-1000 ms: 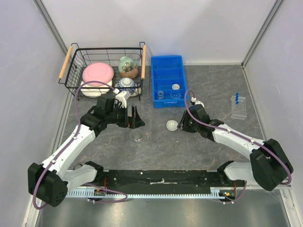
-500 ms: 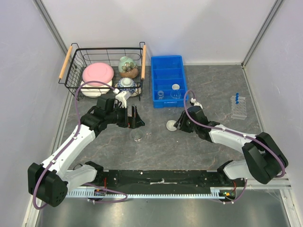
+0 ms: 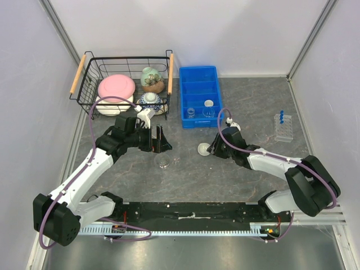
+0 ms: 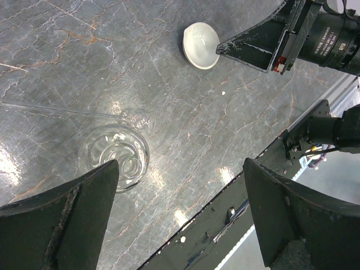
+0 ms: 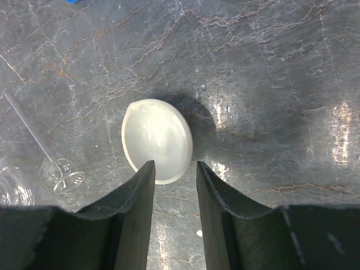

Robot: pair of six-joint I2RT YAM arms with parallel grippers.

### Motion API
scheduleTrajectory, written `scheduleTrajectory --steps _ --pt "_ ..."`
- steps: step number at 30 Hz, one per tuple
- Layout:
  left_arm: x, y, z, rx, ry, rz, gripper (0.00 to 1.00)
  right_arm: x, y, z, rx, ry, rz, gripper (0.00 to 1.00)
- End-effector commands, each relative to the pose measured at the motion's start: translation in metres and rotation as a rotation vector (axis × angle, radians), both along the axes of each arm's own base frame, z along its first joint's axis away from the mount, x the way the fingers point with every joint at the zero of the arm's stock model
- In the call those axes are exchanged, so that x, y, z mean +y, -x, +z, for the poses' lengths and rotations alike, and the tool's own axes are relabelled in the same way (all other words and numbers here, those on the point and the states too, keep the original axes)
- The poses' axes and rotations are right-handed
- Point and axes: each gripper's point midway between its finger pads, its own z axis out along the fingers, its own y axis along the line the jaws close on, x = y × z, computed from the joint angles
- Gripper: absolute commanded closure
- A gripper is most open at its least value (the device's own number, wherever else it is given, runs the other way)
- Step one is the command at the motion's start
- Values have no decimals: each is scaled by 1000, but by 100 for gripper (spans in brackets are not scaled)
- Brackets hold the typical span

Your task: Organize the chemistry lab equipment

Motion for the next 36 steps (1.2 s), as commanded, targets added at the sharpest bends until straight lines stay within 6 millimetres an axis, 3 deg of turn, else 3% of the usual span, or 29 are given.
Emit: scheduleTrajectory --steps 1,13,16,20,22,28,34,36 --pt "-4 -4 9 -50 29 -30 2 -2 -5 -5 -15 5 -25 58" --pt "-5 -5 4 -36 21 -31 2 7 -11 -20 3 -17 -21 61" --pt "-5 -5 3 -28 22 -32 2 7 -13 -22 -2 -14 -29 71" --pt "-5 -4 2 -27 20 -31 2 4 -12 -30 14 7 -30 100" --pt "-5 -4 2 -27 20 -31 2 4 -12 -29 12 13 -28 100" --pt "-4 -5 2 -28 18 -29 2 -4 -13 -6 -33 69 -11 100" --pt "-6 -4 2 -26 23 -36 2 0 -17 45 -92 94 56 100" --pt "-6 -5 3 -29 25 -36 2 5 -27 74 -149 78 64 100"
